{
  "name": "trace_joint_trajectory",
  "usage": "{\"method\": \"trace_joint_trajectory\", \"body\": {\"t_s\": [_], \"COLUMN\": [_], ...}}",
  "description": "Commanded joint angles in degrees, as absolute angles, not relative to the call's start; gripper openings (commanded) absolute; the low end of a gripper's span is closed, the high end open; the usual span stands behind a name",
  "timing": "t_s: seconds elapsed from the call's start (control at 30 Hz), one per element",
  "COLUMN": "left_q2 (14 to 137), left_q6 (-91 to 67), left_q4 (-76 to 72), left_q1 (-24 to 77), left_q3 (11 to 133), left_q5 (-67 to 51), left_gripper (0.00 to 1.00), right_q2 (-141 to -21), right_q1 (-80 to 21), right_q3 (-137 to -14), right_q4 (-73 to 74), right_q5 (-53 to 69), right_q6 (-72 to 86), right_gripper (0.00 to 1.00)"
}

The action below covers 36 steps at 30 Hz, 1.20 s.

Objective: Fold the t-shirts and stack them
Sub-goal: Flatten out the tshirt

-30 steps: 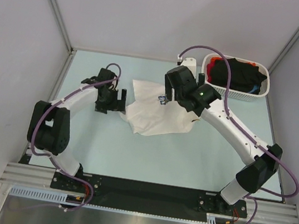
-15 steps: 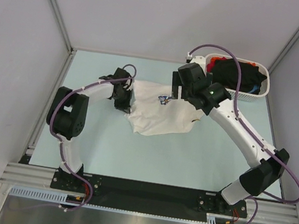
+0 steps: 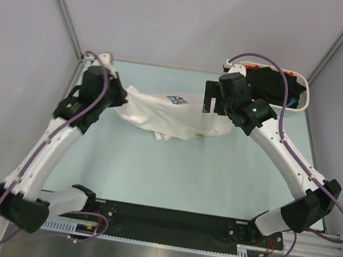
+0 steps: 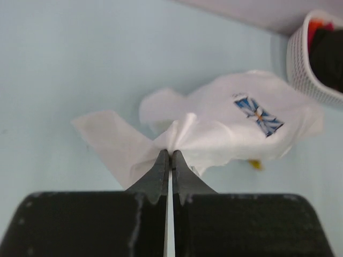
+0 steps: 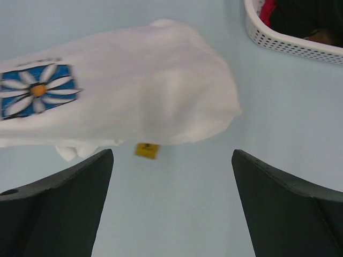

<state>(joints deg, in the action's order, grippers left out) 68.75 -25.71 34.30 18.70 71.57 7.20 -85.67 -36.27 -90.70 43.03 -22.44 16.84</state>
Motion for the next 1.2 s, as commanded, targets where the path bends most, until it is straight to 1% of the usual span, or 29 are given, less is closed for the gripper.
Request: {"method": "trace_joint_trajectory", "body": {"t_s": [0.0,0.03,0.07,0.17,0.2,0.23,0.3,0.33,0.4,0.43,0.47,0.53,0.7,0.73,0.83,0.9,0.93,0.97,1.03,1.1,1.13,1.17], "left_q2": [57.93,57.48,57.05,54.85,54.50,55.01,57.65,58.87,63.44,65.28,67.04,72.14,81.98,86.44,94.71,99.12,101.23,105.95,110.80,117.22,119.25,123.79], "left_q6": [-28.23,-27.78,-27.25,-24.88,-23.05,-19.98,-18.38,-16.19,-14.42,-13.11,-13.18,-13.62,-15.46,-16.86,-19.59,-20.48,-21.61,-22.06,-23.28,-24.78,-25.92,-26.36], "left_q4": [41.29,45.57,47.27,50.88,51.15,51.76,52.73,52.82,54.13,54.92,56.93,57.92,56.08,55.90,55.02,54.14,54.14,53.71,53.88,53.79,53.53,52.66], "left_q1": [18.55,18.63,18.63,18.63,18.63,18.63,18.63,18.63,18.63,18.63,18.63,18.63,19.07,19.51,21.61,23.02,24.68,25.48,28.28,30.05,31.54,32.07], "left_q3": [74.07,76.09,78.11,88.90,91.56,99.93,106.31,112.61,119.23,125.97,129.43,136.80,142.20,143.60,145.10,144.93,144.76,144.32,142.40,139.85,136.79,135.45], "left_q5": [27.57,30.47,36.68,46.19,47.54,48.42,47.99,47.21,43.70,41.85,38.18,34.91,19.27,16.46,7.31,1.97,-3.20,-6.56,-12.53,-14.15,-17.02,-19.14], "left_gripper": [0.00,0.00,0.00,0.00,0.00,0.00,0.00,0.00,0.00,0.00,0.00,0.00,0.00,0.00,0.00,0.00,0.00,0.00,0.00,0.00,0.00,0.00], "right_q2": [-86.66,-87.27,-87.71,-88.85,-89.12,-89.64,-89.82,-89.65,-89.39,-88.86,-88.77,-88.33,-87.10,-86.93,-86.49,-85.96,-85.96,-85.87,-85.52,-85.52,-85.34,-85.43], "right_q1": [-34.98,-34.72,-34.63,-34.45,-34.45,-34.19,-34.02,-33.75,-33.49,-33.14,-32.87,-32.35,-30.59,-30.32,-29.45,-29.01,-28.92,-28.74,-28.39,-28.04,-27.78,-27.60], "right_q3": [-90.61,-90.62,-90.62,-90.70,-90.70,-90.36,-90.18,-89.74,-89.21,-88.34,-87.98,-87.10,-85.26,-85.08,-84.03,-83.32,-83.06,-82.97,-82.53,-82.35,-82.27,-82.35], "right_q4": [37.53,36.66,36.13,34.63,34.28,33.67,33.31,33.14,32.70,32.35,31.82,31.64,31.46,31.46,31.55,31.73,31.73,31.90,32.08,32.34,32.43,32.52], "right_q5": [-17.85,-16.80,-16.09,-14.07,-13.37,-12.84,-11.95,-11.78,-11.51,-11.43,-10.99,-10.81,-10.63,-10.63,-10.55,-10.46,-10.55,-10.81,-11.34,-11.78,-12.04,-12.13], "right_q6": [14.42,14.15,13.89,13.01,12.66,12.48,12.39,12.31,12.13,12.04,12.04,11.95,12.22,12.13,12.39,12.57,12.66,13.00,13.18,13.53,13.54,13.62], "right_gripper": [0.98,0.98,0.98,0.98,0.98,0.98,0.98,0.98,0.98,0.97,0.97,0.98,0.97,0.98,0.98,0.98,0.98,0.98,0.98,0.98,0.98,0.98]}}
